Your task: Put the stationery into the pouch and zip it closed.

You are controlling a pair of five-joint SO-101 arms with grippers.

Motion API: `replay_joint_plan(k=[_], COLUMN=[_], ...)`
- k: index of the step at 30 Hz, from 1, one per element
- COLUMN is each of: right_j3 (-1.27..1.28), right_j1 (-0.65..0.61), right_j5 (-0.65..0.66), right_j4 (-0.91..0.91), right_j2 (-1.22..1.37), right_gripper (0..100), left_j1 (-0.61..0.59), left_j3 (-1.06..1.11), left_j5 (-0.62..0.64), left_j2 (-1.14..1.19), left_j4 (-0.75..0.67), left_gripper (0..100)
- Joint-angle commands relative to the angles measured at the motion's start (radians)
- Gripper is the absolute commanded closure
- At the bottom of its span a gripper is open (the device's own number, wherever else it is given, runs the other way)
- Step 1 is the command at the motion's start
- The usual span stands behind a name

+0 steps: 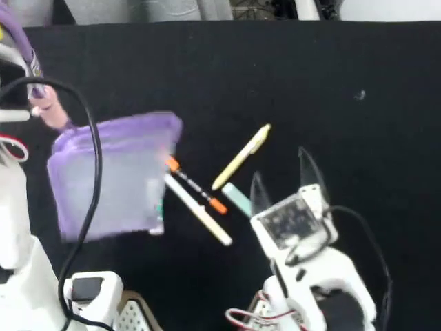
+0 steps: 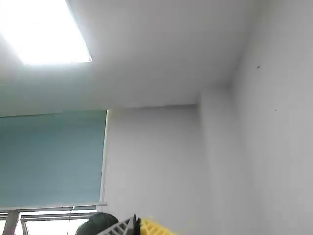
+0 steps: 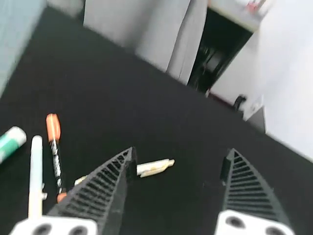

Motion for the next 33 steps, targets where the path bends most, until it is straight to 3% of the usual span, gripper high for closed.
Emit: replay_joint_plan(k=[1, 6, 11, 18, 28, 33], right_j3=[0.094, 0.197, 0.318, 0.302, -0.008, -0.14], right_j1=[0.014, 0.014, -0.034, -0.04, -0.048, -0.146], right_j5=[0.009, 0.012, 0.114, 0.12, 0.071, 0.058], right_j4=[-0.026, -0.028, -0.028, -0.028, -0.137, -0.138], right_j2=[-0.054, -0.053, -0.053, -0.005, 0.642, 0.987], right_gripper=[72.3, 72.3, 72.3, 72.4, 72.4, 72.4], left_j1=[0.007, 0.004, 0.004, 0.004, 0.012, 0.004], left_j3=[-0.05, -0.039, -0.039, 0.105, 0.392, 0.507], left_j5=[-0.02, -0.018, -0.018, -0.017, -0.018, -0.021], left_j2=[0.008, 0.005, 0.005, -0.008, -0.218, -0.304], left_j4=[0.055, 0.149, 0.258, 0.275, 0.269, 0.267], left_gripper=[97, 97, 97, 97, 97, 97])
